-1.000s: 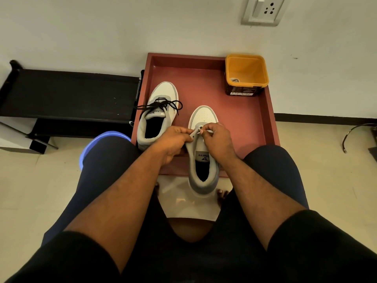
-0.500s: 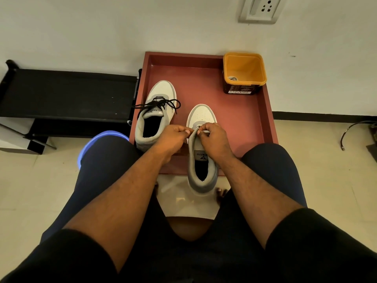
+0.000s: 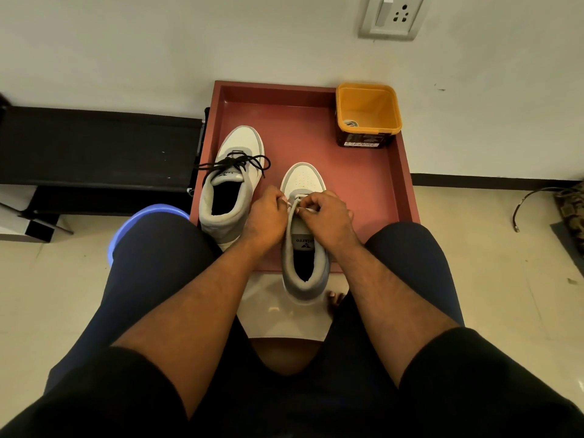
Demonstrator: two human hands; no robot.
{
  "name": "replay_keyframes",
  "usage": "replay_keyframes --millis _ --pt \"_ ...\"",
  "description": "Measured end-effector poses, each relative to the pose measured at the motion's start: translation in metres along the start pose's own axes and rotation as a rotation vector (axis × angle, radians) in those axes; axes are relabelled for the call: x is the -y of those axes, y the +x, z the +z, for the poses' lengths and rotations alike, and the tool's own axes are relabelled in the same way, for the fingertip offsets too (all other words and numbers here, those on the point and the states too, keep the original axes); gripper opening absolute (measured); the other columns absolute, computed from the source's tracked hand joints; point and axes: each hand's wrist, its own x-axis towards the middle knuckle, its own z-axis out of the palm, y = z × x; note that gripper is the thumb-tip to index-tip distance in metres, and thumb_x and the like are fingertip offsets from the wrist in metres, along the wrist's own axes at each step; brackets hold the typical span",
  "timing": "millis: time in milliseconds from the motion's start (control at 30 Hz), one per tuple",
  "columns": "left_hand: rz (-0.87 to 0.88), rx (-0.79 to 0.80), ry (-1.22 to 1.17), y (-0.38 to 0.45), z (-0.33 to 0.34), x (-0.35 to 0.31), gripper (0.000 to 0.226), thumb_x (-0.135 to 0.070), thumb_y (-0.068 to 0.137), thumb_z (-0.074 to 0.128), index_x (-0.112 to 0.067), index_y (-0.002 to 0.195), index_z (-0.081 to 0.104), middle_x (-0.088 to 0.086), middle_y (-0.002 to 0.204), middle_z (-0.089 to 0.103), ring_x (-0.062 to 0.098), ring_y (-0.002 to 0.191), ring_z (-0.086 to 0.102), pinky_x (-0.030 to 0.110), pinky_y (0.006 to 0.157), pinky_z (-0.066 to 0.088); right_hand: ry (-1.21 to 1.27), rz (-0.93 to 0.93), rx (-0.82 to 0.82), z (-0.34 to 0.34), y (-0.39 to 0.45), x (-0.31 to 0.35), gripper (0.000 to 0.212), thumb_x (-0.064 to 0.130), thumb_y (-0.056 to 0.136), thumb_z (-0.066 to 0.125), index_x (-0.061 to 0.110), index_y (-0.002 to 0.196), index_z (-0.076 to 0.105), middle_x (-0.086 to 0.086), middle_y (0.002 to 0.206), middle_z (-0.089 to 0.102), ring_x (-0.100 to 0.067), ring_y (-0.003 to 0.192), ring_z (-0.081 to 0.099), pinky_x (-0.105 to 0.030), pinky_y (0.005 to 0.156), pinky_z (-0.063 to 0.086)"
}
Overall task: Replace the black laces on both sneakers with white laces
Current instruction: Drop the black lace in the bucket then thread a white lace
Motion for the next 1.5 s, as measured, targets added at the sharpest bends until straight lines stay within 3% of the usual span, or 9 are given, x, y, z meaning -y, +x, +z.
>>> replay_keyframes --millis 133,233,400,467,700,1000,1200,1367,1500 --pt "-0.305 -0.109 -0.826 -0.003 -0.028 -0.022 0.018 -0.01 0.102 0.027 -0.015 0.097 0.043 0.008 0.064 0.059 0.017 0.041 0.053 0.022 0.039 0.043 -0.066 0.015 0.007 -0.01 0.0 -0.003 0.011 0.039 0.084 0.067 0.033 0.093 0.07 0.013 0.096 0.051 -0.014 0.104 0.046 -0.034 0.082 0.025" --pt "-0.27 -0.429 -1.224 0.003 -0.066 -0.021 0.015 -0.011 0.104 0.025 -0.013 0.109 0.039 0.019 0.092 0.069 0.026 0.074 0.071 0.036 0.063 0.06 -0.085 0.02 -0.025 -0.012 -0.001 -0.002 0.014 0.037 0.084 0.067 0.033 0.097 0.07 0.012 0.098 0.047 -0.017 0.108 0.044 -0.033 0.083 0.024" --pt "0.199 -1.167 -0.674 0.015 -0.103 0.001 0.011 -0.007 0.098 0.038 -0.008 0.108 0.042 0.013 0.113 0.058 0.02 0.108 0.061 0.036 0.095 0.051 -0.044 0.038 -0.086 -0.014 -0.002 -0.002 0.038 0.032 0.081 0.07 0.033 0.118 0.062 0.004 0.121 0.048 -0.019 0.118 0.041 -0.036 0.095 0.033" --pt "0.322 -1.054 -0.55 0.014 -0.089 0.001 0.023 -0.009 0.097 0.043 -0.002 0.119 0.04 0.016 0.117 0.053 0.02 0.109 0.057 0.036 0.096 0.05 -0.013 0.025 -0.093 -0.012 -0.001 -0.003 0.046 0.031 0.079 0.072 0.031 0.123 0.06 0.001 0.124 0.049 -0.021 0.118 0.044 -0.04 0.101 0.038" --pt "0.295 0.026 0.223 -0.004 -0.015 -0.002 0.036 -0.002 0.09 0.049 -0.011 0.124 0.059 0.012 0.102 0.068 0.03 0.096 0.064 0.038 0.086 0.052 0.101 0.062 0.034 -0.022 -0.001 -0.007 0.061 0.028 0.079 0.075 0.022 0.134 0.05 -0.005 0.126 0.052 -0.017 0.113 0.051 -0.025 0.091 0.041" --pt "0.124 -0.226 0.17 -0.005 -0.034 -0.008 0.02 -0.013 0.092 0.053 -0.007 0.095 0.071 0.012 0.091 0.07 0.028 0.086 0.063 0.037 0.079 0.051 0.031 0.024 0.057 -0.024 0.003 -0.007 0.05 0.008 0.086 0.059 0.02 0.134 0.05 -0.003 0.116 0.063 -0.01 0.098 0.053 -0.022 0.08 0.04" --pt "0.076 -0.152 0.137 -0.007 -0.037 -0.008 0.019 -0.014 0.091 0.054 -0.009 0.097 0.072 0.008 0.091 0.07 0.02 0.08 0.062 0.027 0.075 0.048 0.408 0.202 0.077 -0.019 0.012 -0.012 0.029 0.047 0.088 0.06 0.02 0.096 0.068 0.002 0.082 0.064 -0.014 0.072 0.06 -0.033 0.067 0.053" --pt "0.069 -0.131 0.001 -0.008 -0.033 -0.01 0.022 -0.01 0.091 0.06 -0.009 0.111 0.068 0.004 0.104 0.07 0.008 0.089 0.061 0.012 0.078 0.041 0.339 0.158 0.179 -0.026 0.014 -0.021 0.016 0.008 0.094 0.057 0.014 0.102 0.069 0.0 0.074 0.062 -0.015 0.067 0.057 -0.035 0.065 0.053" --pt "0.08 -0.166 -0.059 -0.006 -0.04 -0.008 0.024 -0.002 0.087 0.059 -0.012 0.107 0.068 -0.006 0.078 0.062 0.005 0.068 0.055 0.021 0.074 0.047 0.061 0.062 0.082 -0.024 0.018 -0.022 0.024 0.0 0.091 0.053 0.018 0.085 0.067 0.002 0.08 0.062 -0.005 0.064 0.053 -0.023 0.064 0.046"
